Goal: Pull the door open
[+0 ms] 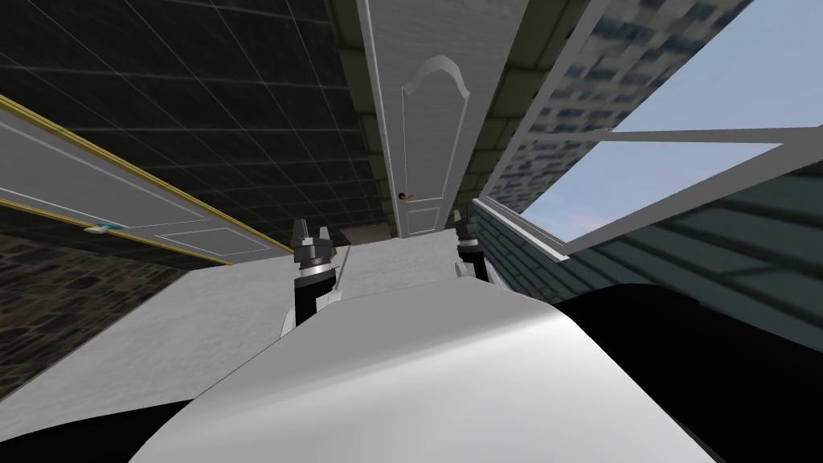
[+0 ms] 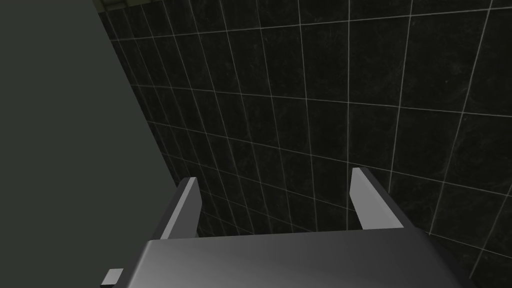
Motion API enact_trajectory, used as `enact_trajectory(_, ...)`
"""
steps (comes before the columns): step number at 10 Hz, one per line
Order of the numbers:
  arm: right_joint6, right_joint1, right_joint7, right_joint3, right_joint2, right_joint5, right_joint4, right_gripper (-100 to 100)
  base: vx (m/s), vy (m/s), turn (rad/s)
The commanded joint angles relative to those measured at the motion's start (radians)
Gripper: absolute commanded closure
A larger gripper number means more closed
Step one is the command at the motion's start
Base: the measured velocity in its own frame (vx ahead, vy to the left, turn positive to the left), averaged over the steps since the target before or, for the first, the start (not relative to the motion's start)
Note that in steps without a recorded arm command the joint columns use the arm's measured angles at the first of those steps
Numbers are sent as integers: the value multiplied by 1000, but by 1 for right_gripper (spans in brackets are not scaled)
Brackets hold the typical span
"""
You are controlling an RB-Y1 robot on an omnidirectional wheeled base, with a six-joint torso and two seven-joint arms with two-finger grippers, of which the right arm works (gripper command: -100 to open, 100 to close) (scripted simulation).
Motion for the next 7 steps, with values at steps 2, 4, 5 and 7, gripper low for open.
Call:
enact_trajectory(2,-6,-14,-9,-8,-5,9,46,-100,101,23,29)
enact_trajectory(4,-12,-27,-18,-18,-12,14,88,-100,98,32,33)
enact_trajectory(5,-15,-33,-23,-23,-16,17,109,-100,98,50,33)
enact_trajectory(7,-22,-46,-32,-33,-22,22,151,-100,98,48,38)
